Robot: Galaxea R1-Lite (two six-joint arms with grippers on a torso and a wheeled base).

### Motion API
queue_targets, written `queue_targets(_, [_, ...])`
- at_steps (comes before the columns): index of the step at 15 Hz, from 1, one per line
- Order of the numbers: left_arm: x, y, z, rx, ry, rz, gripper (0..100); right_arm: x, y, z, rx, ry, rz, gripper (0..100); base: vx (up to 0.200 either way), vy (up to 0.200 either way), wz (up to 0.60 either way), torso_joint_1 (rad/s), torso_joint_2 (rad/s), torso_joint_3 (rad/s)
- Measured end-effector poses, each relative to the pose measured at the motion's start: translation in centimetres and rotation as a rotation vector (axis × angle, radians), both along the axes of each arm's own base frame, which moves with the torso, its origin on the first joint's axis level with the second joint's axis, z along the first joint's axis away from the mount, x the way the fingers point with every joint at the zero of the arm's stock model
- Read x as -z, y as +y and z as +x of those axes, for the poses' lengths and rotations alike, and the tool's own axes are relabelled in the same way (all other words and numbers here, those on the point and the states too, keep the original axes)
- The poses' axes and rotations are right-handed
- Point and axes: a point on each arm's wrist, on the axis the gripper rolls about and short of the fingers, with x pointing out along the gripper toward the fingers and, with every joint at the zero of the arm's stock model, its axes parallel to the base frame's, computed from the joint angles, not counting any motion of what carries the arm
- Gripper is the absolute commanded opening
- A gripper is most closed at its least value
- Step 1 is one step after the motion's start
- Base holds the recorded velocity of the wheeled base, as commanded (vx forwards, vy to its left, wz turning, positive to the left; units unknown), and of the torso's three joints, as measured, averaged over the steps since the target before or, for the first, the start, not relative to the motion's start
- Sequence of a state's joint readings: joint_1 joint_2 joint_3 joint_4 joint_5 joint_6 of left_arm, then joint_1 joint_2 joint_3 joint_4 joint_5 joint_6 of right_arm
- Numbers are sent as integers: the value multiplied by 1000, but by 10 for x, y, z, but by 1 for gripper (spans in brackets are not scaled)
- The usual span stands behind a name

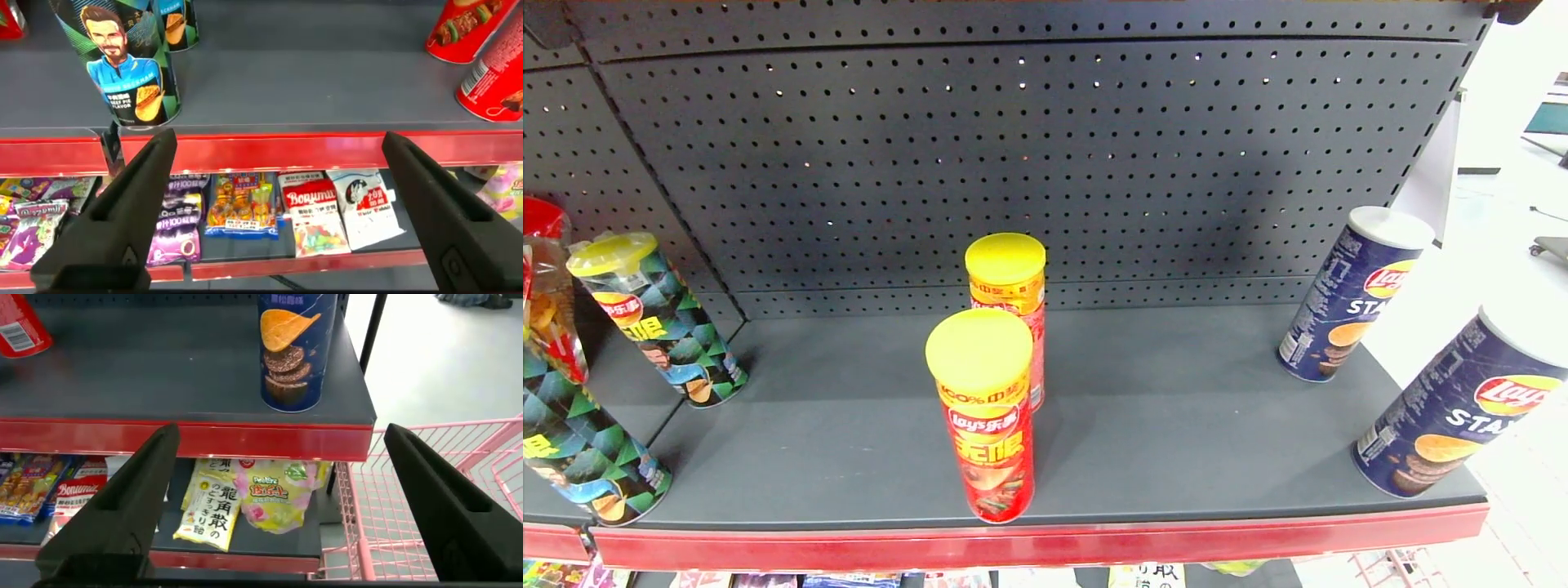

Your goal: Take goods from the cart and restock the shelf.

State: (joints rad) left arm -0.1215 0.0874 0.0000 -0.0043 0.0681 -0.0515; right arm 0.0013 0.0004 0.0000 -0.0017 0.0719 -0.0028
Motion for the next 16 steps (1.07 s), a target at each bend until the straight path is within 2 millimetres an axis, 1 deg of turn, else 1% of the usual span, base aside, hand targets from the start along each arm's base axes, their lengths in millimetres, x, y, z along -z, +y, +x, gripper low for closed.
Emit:
queue_targets(1, [0, 0, 0, 0, 0, 0, 100, 0, 0, 0, 0, 0, 0, 100, -200, 0, 0, 22, 7, -2])
queue_targets(16, [0, 0, 0, 0, 3, 0, 100, 0, 0, 0, 0, 1, 3, 100, 0, 0, 0, 0, 0, 0])
